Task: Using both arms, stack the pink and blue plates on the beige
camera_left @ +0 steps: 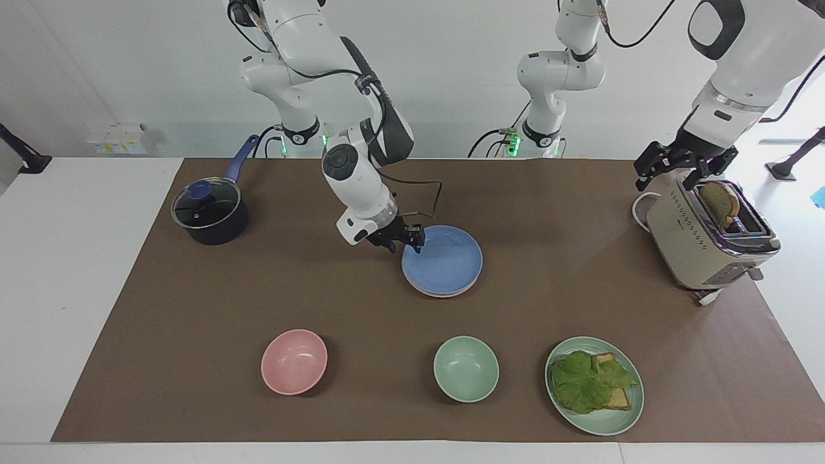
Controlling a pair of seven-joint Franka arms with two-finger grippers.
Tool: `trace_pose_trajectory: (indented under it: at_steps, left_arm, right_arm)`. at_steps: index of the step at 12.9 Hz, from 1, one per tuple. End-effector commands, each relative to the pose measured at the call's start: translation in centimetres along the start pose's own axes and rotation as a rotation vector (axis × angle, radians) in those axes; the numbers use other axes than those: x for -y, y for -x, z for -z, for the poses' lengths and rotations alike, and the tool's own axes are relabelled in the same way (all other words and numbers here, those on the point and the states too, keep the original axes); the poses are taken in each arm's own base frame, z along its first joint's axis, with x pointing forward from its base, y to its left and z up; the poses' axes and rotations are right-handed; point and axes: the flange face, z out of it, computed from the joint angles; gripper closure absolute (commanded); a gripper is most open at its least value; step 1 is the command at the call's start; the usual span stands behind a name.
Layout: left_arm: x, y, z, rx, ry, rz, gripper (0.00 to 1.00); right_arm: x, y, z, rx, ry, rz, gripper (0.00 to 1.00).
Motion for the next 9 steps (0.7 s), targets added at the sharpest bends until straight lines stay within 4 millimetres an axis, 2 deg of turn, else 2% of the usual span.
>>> trace_pose_trajectory:
  at_steps: [1, 4, 6, 8, 9]
  left_arm:
    - [0.2, 0.2, 0.2, 0.005, -0.017, -0.005, 0.0]
    - [0.3, 0.2, 0.2, 0.005, -0.017, -0.004, 0.0]
    - [0.2, 0.2, 0.2, 0.005, -0.017, -0.005, 0.0]
    - [0.3, 0.2, 0.2, 0.005, -0.017, -0.004, 0.0]
    - [0.3, 0.2, 0.2, 0.005, -0.017, -0.004, 0.0]
  right_arm:
    - [-1.2, -1.7, 3.4, -0.092, 0.065, 0.088, 0.0]
    - [-3.1, -2.6, 8.2, -0.183, 0.162, 0.153, 0.0]
    - [-3.6, -2.1, 10.4, -0.198, 0.242, 0.197, 0.0]
    - [-4.9, -2.7, 14.4, -0.21, 0.305, 0.19, 0.0]
    - [-5.4, -3.2, 17.2, -0.209, 0.312, 0.167, 0.0]
